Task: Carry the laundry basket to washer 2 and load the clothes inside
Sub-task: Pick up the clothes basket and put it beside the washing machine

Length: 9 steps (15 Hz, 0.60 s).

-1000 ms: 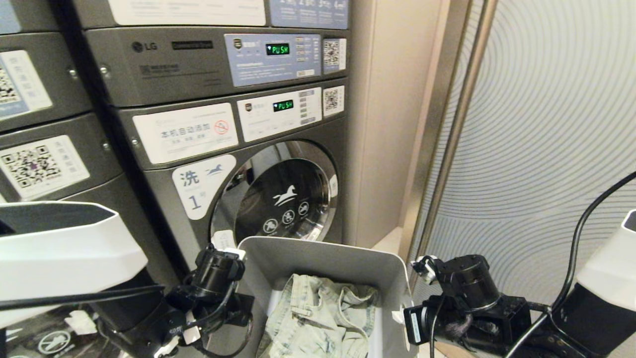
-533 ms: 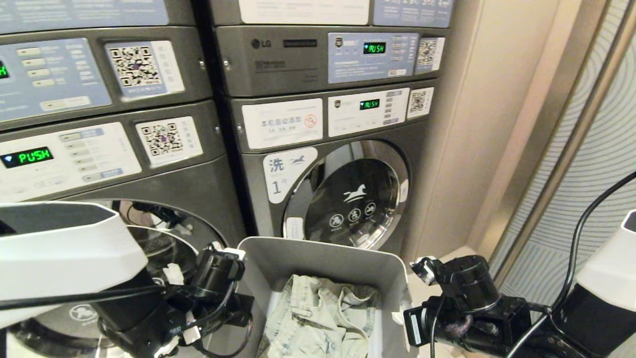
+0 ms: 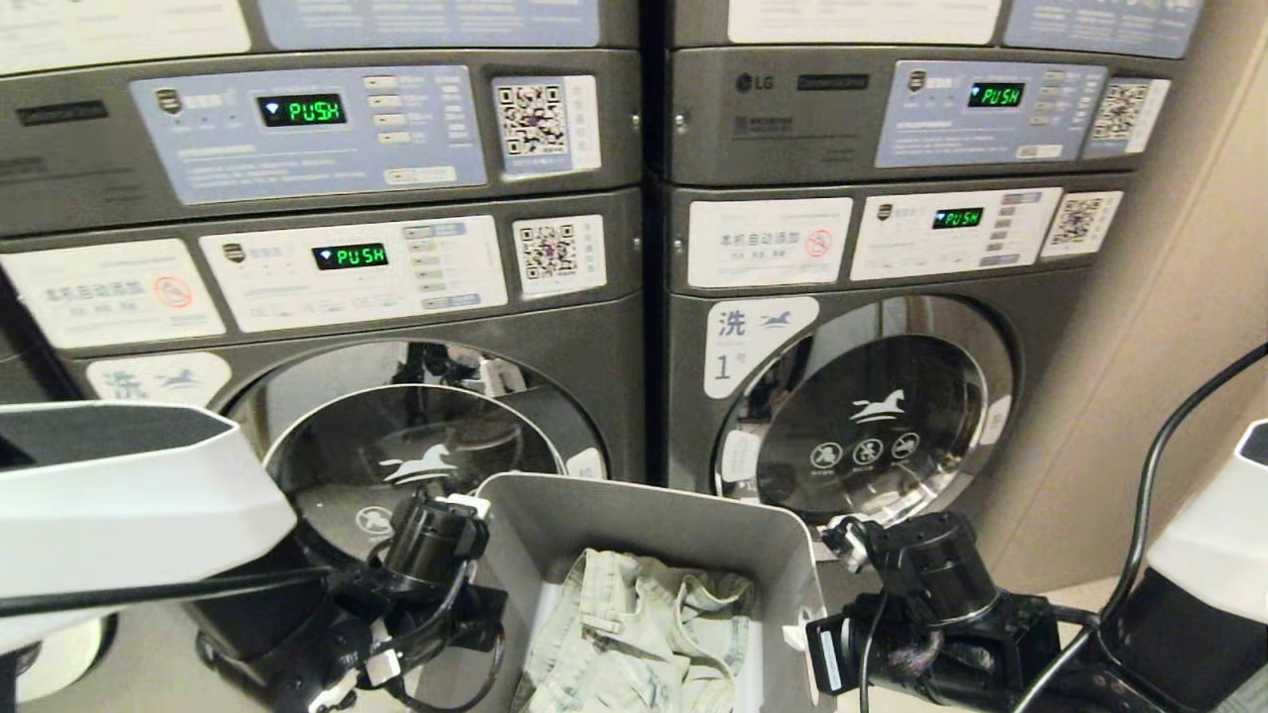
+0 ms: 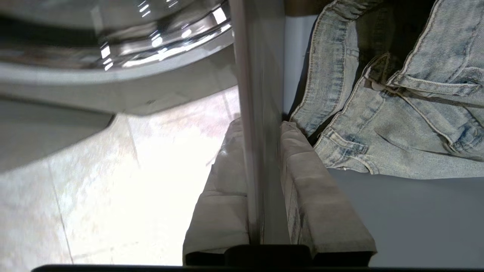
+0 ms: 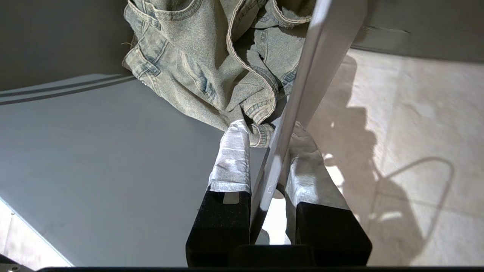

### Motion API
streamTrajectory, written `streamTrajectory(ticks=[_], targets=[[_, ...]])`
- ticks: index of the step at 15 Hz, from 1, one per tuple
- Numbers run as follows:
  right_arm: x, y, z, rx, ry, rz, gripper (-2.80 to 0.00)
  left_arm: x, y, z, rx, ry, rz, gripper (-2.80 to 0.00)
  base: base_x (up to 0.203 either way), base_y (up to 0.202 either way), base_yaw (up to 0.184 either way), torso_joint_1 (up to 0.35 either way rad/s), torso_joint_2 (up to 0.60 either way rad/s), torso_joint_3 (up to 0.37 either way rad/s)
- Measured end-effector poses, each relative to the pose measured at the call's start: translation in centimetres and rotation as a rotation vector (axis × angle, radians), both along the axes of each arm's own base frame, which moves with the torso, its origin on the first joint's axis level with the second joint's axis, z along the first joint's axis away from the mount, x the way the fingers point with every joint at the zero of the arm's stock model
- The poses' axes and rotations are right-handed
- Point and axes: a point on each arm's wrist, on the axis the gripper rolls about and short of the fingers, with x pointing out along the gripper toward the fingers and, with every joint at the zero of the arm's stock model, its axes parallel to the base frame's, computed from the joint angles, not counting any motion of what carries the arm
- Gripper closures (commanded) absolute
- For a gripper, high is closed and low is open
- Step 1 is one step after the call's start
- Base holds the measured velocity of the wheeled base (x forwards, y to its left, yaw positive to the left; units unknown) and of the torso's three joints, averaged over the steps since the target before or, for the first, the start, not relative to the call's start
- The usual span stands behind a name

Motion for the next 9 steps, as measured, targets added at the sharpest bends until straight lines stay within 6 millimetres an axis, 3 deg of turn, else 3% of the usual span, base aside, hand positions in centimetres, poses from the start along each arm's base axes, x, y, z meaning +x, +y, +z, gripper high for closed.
streamTrajectory(ticks=[4, 9], targets=[[-0.13, -0.09, -0.09, 0.001, 0.005, -0.003, 0.0, -0.01, -0.01, -0.03, 0.002, 0.001, -0.001, 0.0, 0.001, -0.006, 0.16, 0.002, 0.0, 0.004], [-0.2, -0.19, -0.17, -0.003, 0.01, -0.004, 0.0, -0.03, -0.05, -0.44, 0.007, 0.013, -0.003, 0.0, 0.0, -0.001, 0.016, 0.0, 0.0, 0.0]])
